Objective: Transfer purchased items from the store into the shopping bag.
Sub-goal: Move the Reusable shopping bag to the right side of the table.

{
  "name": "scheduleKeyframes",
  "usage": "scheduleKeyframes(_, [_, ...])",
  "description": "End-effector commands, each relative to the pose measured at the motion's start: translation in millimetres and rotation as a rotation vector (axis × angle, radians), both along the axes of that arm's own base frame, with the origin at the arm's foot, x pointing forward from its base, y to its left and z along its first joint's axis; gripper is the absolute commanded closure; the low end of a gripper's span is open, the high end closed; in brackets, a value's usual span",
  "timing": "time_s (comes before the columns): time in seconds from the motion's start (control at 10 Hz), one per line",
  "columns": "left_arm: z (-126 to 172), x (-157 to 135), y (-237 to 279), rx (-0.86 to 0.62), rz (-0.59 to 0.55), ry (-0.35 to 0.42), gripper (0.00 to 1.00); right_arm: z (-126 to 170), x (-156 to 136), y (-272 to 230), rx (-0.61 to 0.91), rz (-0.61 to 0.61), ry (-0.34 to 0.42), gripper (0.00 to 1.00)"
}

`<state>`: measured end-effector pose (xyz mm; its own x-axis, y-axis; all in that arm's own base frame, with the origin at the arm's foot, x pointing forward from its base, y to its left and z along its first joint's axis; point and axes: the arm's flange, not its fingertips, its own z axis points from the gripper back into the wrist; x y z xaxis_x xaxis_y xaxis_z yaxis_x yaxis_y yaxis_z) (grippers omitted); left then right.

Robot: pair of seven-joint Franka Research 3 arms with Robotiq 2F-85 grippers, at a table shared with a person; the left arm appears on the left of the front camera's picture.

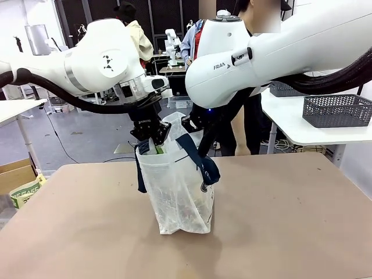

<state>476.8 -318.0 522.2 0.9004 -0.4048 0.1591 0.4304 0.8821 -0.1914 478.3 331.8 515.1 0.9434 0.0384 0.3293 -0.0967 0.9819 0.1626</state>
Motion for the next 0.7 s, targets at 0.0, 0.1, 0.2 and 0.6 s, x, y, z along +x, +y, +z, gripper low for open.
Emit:
scheduleKeyframes(0.0, [-3, 1, -6, -0.005, -0.046, -0.032, 1.00, 0, 10, 10, 0.020, 0.020, -0.004, 1.00])
scheduleKeyframes(0.1, [-5, 1, -9, -0.008, -0.054, -0.031, 1.00, -1, 12, 11, 0.022, 0.024, -0.008, 1.00])
scheduleKeyframes(0.2, [-5, -1, -11, -0.015, -0.064, -0.033, 1.00, -1, 14, 12, 0.023, 0.034, -0.004, 1.00])
scheduleKeyframes(0.6, [-2, -11, -16, -0.044, -0.068, -0.043, 1.00, -3, 20, 15, 0.027, 0.059, -0.013, 1.00])
